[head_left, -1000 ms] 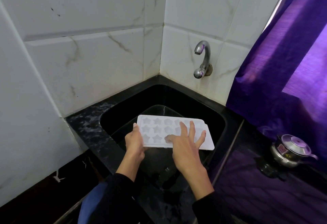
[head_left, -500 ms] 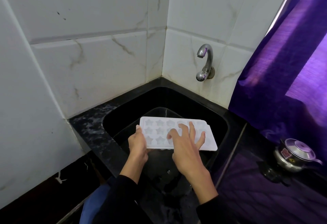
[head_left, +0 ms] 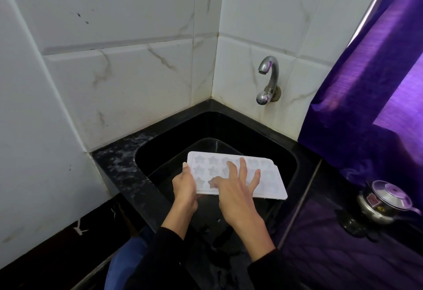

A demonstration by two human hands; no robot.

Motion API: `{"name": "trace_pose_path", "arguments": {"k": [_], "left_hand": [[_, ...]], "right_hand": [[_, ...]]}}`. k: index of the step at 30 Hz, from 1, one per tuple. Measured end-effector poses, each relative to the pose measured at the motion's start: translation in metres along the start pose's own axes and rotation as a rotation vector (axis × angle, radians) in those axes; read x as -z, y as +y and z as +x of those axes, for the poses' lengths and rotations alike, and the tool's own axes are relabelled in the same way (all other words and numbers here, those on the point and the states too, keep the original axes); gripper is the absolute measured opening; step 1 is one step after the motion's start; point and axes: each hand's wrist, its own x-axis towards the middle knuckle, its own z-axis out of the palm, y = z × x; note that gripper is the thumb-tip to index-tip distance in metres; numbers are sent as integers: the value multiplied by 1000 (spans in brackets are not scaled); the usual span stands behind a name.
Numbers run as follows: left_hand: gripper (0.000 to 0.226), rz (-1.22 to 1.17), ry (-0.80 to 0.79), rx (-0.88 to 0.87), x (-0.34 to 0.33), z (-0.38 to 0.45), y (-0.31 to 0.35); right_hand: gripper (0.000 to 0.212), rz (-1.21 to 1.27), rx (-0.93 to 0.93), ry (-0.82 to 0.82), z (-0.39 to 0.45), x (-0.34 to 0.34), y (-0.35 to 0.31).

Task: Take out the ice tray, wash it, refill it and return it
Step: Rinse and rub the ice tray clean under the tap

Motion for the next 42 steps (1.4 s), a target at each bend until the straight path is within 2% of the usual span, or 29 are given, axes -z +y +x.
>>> {"name": "trace_pose_path", "arguments": {"k": [3,9,13,16,25,34,39,42], "left_hand": [[37,9,3,-12,-1,-1,-1],[36,13,9,-6,0,-1,0],[37,14,-8,-7,-2,-3,0],[37,18,-12,-7,-3,-5,-2],[43,53,-30,-29,-5,-6,-7],[42,59,-30,-24,-5,-4,-10],[39,55,-24,-4,-3,-2,-12],[39,50,-25,-5,-2,1,-9]], "right_hand": [[50,-9,6,-14,-1,2,-2],[62,-1,0,-4,0,-4,0],[50,43,2,55,1,-5,-1],[62,69,37,80,2,-7,-2],[57,32,102,-16,7,-16,-4],[50,33,66,-14,10,-22,-4],[53,135,74,-36,11,-23,-1],[53,342,17,81,12,-15,12]]}}
